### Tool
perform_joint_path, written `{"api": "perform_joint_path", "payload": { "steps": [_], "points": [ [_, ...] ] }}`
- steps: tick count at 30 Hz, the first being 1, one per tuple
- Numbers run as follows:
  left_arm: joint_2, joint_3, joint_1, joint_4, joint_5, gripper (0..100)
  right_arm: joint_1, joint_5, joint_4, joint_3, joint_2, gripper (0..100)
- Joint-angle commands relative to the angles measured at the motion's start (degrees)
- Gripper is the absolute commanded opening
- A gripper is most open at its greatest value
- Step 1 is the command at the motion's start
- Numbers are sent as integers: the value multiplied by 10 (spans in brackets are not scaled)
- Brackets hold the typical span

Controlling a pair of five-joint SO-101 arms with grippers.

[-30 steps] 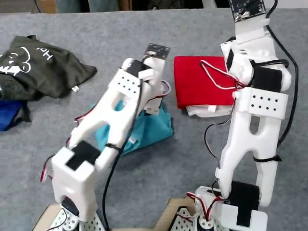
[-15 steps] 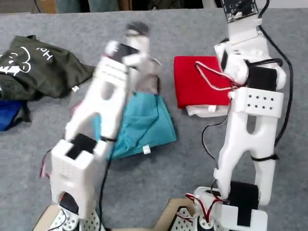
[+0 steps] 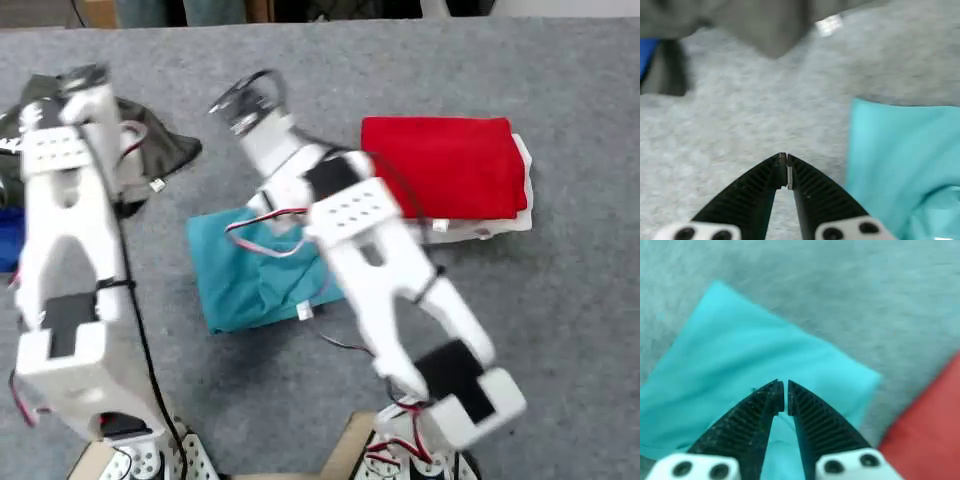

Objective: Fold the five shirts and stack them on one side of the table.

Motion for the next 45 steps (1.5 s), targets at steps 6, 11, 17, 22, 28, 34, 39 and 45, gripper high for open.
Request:
{"api": "perform_joint_path", "payload": {
  "steps": [6,11,17,22,28,34,39,45],
  "points": [
    [-234,376,-41,-222,-40,29,-19,-4,43,-103,151,22],
    [-239,544,-40,-395,6,29,-18,-4,131,-159,211,22],
    [-231,574,-34,-431,47,30,-12,0,260,-176,241,22],
    [-230,576,-34,-435,47,30,55,21,330,-177,239,22],
    [-230,577,-34,-435,47,30,185,98,381,-176,199,22],
    [-230,575,-33,-435,47,30,276,133,382,-178,129,22],
    [-236,570,-20,-433,47,30,195,56,382,-170,61,22],
    [-228,535,97,-442,49,30,64,-45,346,-130,84,22]
  ]
}}
